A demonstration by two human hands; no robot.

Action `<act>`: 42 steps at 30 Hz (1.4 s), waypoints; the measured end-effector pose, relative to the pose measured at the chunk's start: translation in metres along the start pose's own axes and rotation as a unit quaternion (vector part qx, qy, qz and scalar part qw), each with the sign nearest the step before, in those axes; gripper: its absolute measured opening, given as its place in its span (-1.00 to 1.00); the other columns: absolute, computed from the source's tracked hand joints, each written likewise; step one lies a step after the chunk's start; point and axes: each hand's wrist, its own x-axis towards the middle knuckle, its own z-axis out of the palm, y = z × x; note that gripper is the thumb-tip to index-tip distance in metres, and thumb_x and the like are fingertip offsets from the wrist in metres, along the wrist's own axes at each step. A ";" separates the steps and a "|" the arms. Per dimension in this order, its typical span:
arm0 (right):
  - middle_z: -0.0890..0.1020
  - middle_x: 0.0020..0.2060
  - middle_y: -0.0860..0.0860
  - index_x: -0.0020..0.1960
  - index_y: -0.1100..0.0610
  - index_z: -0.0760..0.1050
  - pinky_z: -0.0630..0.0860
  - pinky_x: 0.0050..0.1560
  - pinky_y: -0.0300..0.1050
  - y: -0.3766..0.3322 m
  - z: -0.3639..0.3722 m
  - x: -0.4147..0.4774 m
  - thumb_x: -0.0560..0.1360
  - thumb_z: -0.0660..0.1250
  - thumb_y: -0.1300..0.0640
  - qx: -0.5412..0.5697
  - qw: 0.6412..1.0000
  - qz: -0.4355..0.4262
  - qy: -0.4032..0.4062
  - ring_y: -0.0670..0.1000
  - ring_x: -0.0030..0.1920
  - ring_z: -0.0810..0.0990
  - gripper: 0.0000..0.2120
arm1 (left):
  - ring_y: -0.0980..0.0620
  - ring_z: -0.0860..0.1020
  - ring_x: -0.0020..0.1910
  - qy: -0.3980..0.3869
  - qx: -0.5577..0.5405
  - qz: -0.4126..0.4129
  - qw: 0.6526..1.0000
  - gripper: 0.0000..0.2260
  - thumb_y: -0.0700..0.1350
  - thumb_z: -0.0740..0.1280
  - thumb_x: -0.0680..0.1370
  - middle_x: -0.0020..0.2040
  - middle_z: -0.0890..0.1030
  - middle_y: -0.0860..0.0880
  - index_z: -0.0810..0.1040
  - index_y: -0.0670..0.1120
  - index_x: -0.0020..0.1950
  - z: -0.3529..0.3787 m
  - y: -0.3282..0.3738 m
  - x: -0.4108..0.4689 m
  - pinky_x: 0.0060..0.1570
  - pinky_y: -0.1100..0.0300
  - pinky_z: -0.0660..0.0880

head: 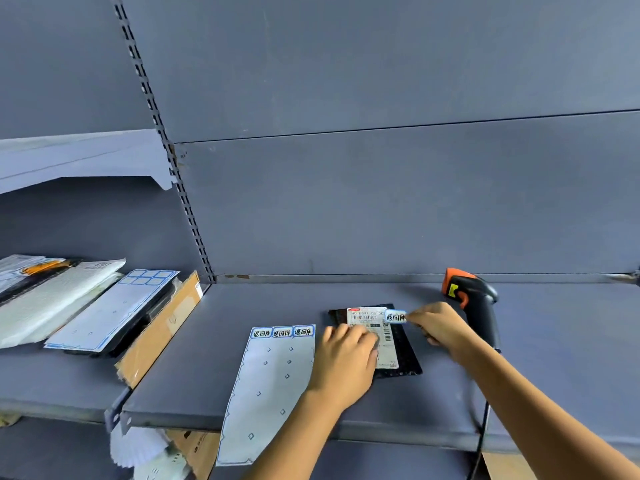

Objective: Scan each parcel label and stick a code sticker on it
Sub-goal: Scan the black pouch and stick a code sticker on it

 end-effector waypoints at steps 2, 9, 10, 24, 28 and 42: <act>0.25 -0.48 0.06 -0.25 0.20 0.43 0.09 -0.54 -0.27 0.004 0.000 0.002 0.47 0.30 0.25 -0.021 1.000 0.001 -0.010 -0.02 -0.48 0.15 -0.87 | 0.06 0.55 -0.16 -0.015 -0.017 -0.008 1.000 -0.74 0.02 0.13 0.48 -0.11 0.60 0.16 0.62 0.07 -0.07 0.001 0.001 0.000 -0.22 0.21 0.45; 0.34 -0.49 0.05 -0.32 0.18 0.42 0.15 -0.46 -0.19 -0.001 0.006 0.005 0.42 0.31 0.19 -0.128 0.992 0.010 0.013 0.02 -0.41 0.21 -0.83 | 0.07 0.54 -0.15 -0.041 -0.029 -0.023 0.998 -0.75 0.03 0.15 0.47 -0.09 0.59 0.18 0.62 0.09 -0.06 0.000 -0.001 0.000 -0.22 0.18 0.45; 0.37 -0.47 0.06 -0.32 0.20 0.43 0.18 -0.45 -0.18 -0.001 0.007 0.005 0.42 0.31 0.18 -0.149 0.989 0.009 0.018 0.03 -0.39 0.24 -0.83 | 0.07 0.54 -0.15 -0.039 -0.027 -0.022 0.999 -0.75 0.03 0.15 0.47 -0.09 0.59 0.18 0.62 0.09 -0.06 0.001 -0.001 0.000 -0.22 0.18 0.45; 0.49 -0.40 0.10 -0.28 0.24 0.47 0.34 -0.39 -0.18 -0.006 0.007 0.001 0.43 0.29 0.17 -0.203 0.979 0.011 0.028 0.08 -0.38 0.40 -0.83 | -0.04 0.48 -0.26 -0.074 0.028 -0.058 0.995 -0.66 0.13 0.12 0.43 -0.20 0.49 0.04 0.63 0.17 0.03 0.008 0.012 0.018 -0.36 0.13 0.42; 0.49 -0.43 0.08 -0.18 0.25 0.51 0.43 -0.42 -0.22 -0.006 0.001 0.000 0.51 0.21 0.19 -0.153 0.988 0.027 0.019 0.04 -0.44 0.43 -0.83 | -0.04 0.48 -0.26 -0.074 0.018 -0.055 0.996 -0.65 0.13 0.12 0.44 -0.19 0.50 0.04 0.62 0.16 0.07 0.011 0.012 0.014 -0.35 0.11 0.43; 0.67 -0.17 0.17 -0.20 0.25 0.50 0.57 -0.34 -0.20 -0.015 0.016 -0.014 0.43 0.38 0.36 -0.006 0.991 0.092 -0.099 0.04 -0.26 0.65 -0.92 | -0.07 0.54 -0.06 -0.072 -0.115 -0.143 0.980 -0.56 0.13 0.07 0.47 0.06 0.55 0.03 0.53 0.01 0.24 0.007 0.007 0.013 -0.13 0.07 0.50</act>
